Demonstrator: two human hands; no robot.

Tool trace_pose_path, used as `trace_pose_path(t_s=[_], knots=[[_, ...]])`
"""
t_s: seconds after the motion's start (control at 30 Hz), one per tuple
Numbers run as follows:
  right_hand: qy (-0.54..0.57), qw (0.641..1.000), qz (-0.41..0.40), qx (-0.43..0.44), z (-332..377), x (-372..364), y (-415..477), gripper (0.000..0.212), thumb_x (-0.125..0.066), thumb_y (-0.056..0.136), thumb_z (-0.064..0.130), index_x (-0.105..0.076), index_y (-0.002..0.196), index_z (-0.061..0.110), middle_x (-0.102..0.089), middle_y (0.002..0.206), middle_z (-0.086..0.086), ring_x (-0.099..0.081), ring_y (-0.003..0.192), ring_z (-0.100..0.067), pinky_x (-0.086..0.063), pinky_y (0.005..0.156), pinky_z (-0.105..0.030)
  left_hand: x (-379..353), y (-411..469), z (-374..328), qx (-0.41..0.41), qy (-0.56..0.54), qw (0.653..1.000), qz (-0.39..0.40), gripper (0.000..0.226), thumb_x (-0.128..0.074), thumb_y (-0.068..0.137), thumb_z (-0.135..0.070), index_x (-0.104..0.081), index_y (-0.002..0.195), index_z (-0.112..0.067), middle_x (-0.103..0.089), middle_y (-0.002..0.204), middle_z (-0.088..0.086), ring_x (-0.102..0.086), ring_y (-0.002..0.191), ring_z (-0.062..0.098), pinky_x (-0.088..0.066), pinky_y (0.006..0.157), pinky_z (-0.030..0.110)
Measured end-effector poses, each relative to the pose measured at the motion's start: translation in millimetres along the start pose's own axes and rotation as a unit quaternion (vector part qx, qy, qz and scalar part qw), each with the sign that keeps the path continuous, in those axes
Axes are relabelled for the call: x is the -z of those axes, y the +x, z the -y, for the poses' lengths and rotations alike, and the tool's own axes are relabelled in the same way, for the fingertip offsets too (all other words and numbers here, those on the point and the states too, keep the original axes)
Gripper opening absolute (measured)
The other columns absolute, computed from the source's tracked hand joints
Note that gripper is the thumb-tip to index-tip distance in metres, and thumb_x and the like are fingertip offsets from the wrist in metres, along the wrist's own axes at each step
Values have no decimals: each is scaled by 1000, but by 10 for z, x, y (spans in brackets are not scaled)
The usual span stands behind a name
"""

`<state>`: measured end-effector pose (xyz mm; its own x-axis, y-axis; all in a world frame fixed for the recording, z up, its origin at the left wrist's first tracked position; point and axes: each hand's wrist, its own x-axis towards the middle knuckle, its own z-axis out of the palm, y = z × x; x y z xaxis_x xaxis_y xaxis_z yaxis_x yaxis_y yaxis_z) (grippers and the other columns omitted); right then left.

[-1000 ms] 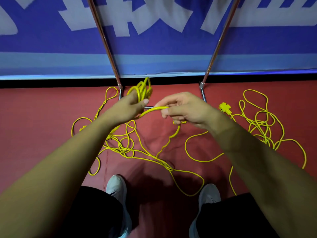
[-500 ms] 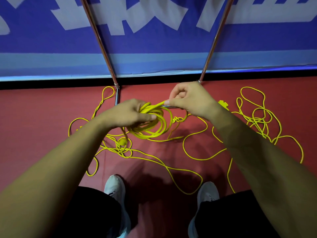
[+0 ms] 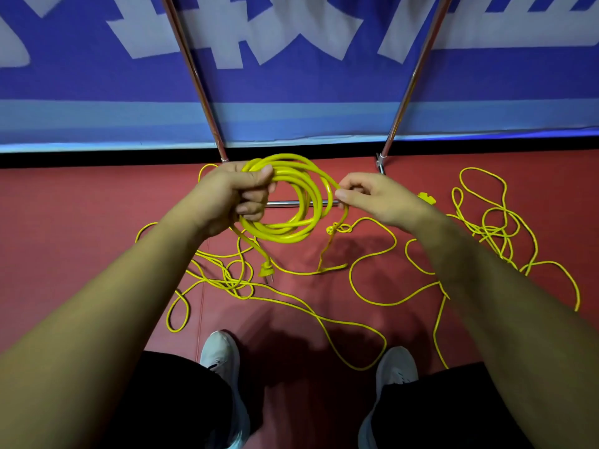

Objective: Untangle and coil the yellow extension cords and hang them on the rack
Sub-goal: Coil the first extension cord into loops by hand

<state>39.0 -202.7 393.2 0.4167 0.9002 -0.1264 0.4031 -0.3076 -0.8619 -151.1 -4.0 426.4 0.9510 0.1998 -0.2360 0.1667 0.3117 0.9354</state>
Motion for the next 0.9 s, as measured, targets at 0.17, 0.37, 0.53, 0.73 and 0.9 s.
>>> trace_pose_path(t_s=[0.17,0.37,0.53,0.73,0.9], knots=[[64,998,18,-23,-58,2,-4,16,-54,97,5,-61,85,14,-67,81,-14,-63,73,-10,-49,75,-29,41,33,-28,-30,-123,992,10,23,-49,93,-26,-52,82,-7,-31,50,-10,-28,37,2,-31,43,19],[101,992,27,-64,-105,-108,0,15,-46,101,7,-57,96,16,-69,98,-10,-65,88,-6,-44,80,-26,99,65,-48,-26,-259,965,46,27,-45,96,-29,-57,81,-10,-37,48,-12,-33,37,2,-22,46,19],[86,992,22,-93,-199,-260,43,24,-51,101,21,-66,86,10,-69,76,1,-63,70,-6,-46,71,-33,121,76,-68,-33,-319,946,55,30,-45,97,-30,-59,80,-9,-39,47,-11,-35,36,4,-21,48,19],[179,972,-35,-149,-87,-346,33,38,-44,101,44,-57,80,16,-64,78,-17,-68,80,-27,-39,68,-31,152,76,-138,-67,-368,927,28,33,-46,97,-30,-60,79,-6,-40,46,-9,-36,35,5,-21,47,19],[226,957,45,-177,-50,-592,-39,32,-35,107,26,-62,105,10,-53,69,-8,-60,63,-21,-49,59,-22,48,165,-66,-113,-329,936,-56,31,-42,104,-33,-52,87,-10,-34,50,-9,-35,41,3,-33,48,17]])
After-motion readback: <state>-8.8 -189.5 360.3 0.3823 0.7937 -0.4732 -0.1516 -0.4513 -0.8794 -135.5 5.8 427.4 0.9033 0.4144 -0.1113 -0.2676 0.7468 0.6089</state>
